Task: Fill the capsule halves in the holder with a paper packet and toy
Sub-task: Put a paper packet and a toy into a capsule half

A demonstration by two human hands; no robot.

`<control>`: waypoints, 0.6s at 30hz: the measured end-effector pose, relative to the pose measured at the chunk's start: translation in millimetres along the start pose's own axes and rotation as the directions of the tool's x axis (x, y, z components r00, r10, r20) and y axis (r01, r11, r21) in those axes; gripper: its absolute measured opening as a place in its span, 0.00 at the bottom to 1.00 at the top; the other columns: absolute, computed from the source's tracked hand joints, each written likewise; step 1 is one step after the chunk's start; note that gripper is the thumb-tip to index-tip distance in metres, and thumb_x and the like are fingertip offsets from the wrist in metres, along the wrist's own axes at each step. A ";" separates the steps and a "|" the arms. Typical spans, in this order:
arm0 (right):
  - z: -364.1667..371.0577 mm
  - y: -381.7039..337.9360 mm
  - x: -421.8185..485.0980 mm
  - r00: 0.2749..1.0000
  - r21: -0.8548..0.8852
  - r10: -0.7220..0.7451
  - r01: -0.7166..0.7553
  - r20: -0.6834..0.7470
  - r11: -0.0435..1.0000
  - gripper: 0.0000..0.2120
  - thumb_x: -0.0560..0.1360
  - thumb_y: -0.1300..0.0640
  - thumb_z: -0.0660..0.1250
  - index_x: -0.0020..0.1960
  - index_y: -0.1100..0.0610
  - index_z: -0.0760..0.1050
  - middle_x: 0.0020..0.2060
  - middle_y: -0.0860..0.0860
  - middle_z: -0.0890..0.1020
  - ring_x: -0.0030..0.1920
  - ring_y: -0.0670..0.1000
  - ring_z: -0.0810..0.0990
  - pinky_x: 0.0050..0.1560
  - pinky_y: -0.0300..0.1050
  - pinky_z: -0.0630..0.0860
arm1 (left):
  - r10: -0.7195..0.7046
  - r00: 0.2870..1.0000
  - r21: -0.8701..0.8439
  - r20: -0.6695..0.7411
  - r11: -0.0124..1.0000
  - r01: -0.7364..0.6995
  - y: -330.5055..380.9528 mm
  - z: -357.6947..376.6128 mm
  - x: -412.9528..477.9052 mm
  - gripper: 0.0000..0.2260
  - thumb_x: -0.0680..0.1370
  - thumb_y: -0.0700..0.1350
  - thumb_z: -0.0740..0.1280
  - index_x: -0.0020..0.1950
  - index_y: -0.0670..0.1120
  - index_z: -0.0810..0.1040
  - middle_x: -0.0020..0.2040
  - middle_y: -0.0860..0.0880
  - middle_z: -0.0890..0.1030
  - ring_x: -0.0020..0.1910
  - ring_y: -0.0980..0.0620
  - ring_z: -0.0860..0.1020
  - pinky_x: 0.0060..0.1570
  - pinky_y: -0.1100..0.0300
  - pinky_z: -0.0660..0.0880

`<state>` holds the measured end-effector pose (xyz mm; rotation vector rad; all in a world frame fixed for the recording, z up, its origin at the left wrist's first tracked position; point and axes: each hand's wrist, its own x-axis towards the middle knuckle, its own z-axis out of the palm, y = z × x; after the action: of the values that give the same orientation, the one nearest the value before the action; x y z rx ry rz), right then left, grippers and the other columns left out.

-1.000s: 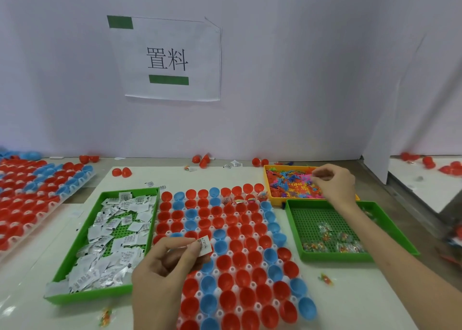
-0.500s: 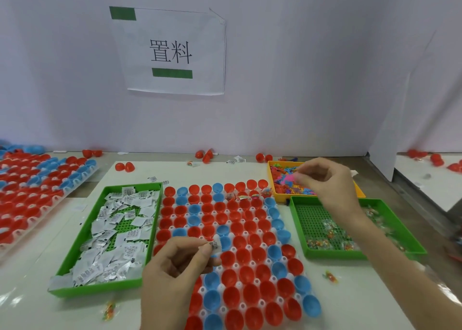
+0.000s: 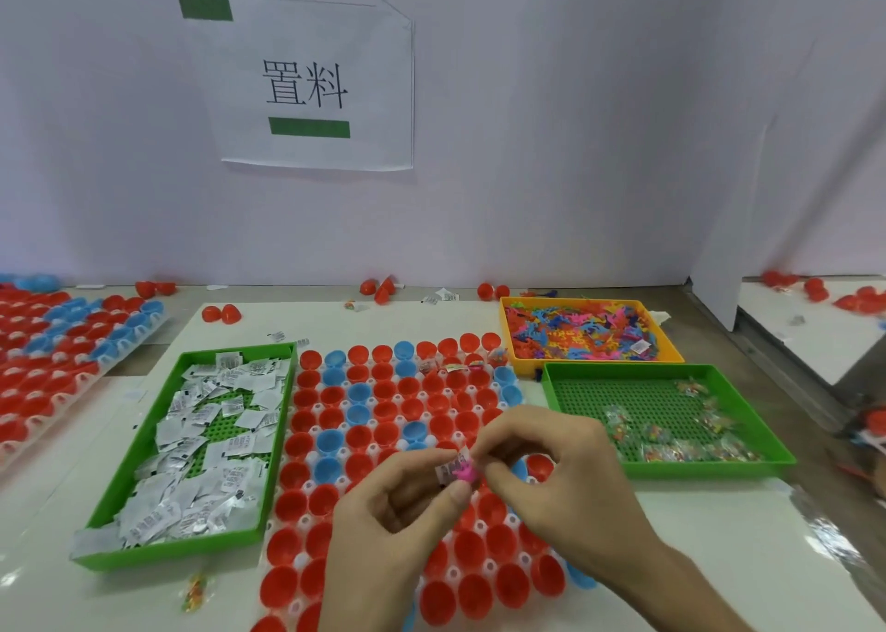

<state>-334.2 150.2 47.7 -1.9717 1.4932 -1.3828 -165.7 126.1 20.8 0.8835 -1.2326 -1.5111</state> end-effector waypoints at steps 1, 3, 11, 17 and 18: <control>0.2 -0.2 -1.1 1.000 0.002 -0.004 0.004 -0.005 1.000 0.11 0.69 0.69 0.73 0.42 0.53 0.82 0.37 0.42 0.83 0.38 0.44 0.83 0.40 0.34 0.78 | 0.006 1.000 0.007 -0.011 1.000 -0.006 -1.1 0.2 0.1 0.12 0.64 0.40 0.78 0.46 0.50 0.87 0.44 0.43 0.87 0.46 0.45 0.86 0.44 0.61 0.82; -1.0 -0.2 -2.6 1.000 0.004 -0.003 0.003 0.015 1.000 0.07 0.70 0.62 0.74 0.42 0.50 0.82 0.38 0.41 0.83 0.38 0.45 0.83 0.39 0.35 0.78 | 0.000 0.999 0.004 -0.036 1.000 0.000 -2.1 0.6 0.1 0.11 0.64 0.38 0.76 0.44 0.48 0.87 0.42 0.41 0.87 0.43 0.45 0.87 0.41 0.63 0.81; -66.0 94.1 17.0 0.816 -0.565 0.575 -0.503 -0.062 0.654 0.03 0.77 0.53 0.71 0.46 0.46 0.79 0.43 0.43 0.83 0.42 0.41 0.78 0.45 0.38 0.75 | -0.027 1.000 0.054 -0.014 0.998 0.028 -4.8 -0.5 -1.6 0.10 0.75 0.30 0.69 0.50 0.42 0.83 0.39 0.40 0.86 0.41 0.45 0.86 0.42 0.62 0.81; -76.2 126.3 6.5 0.719 -0.578 0.693 -0.589 -0.055 0.565 0.11 0.70 0.57 0.79 0.37 0.45 0.79 0.34 0.44 0.82 0.38 0.42 0.78 0.34 0.34 0.69 | 0.019 0.996 0.056 -0.085 0.998 -0.014 -4.6 -2.8 -4.5 0.13 0.71 0.39 0.74 0.54 0.47 0.82 0.40 0.42 0.86 0.43 0.46 0.85 0.46 0.65 0.80; -75.6 125.7 7.8 0.724 -0.571 0.687 -0.589 -0.059 0.572 0.11 0.69 0.58 0.79 0.36 0.46 0.80 0.32 0.44 0.82 0.36 0.42 0.79 0.33 0.33 0.69 | 0.027 0.995 0.049 -0.098 0.999 -0.022 -4.3 -3.0 -4.5 0.14 0.68 0.42 0.74 0.54 0.48 0.83 0.40 0.41 0.86 0.43 0.46 0.85 0.46 0.65 0.80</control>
<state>-467.9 113.8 -1.2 -1.4428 2.3896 -0.4628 -162.6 129.6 15.8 0.9598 -1.2078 -1.4068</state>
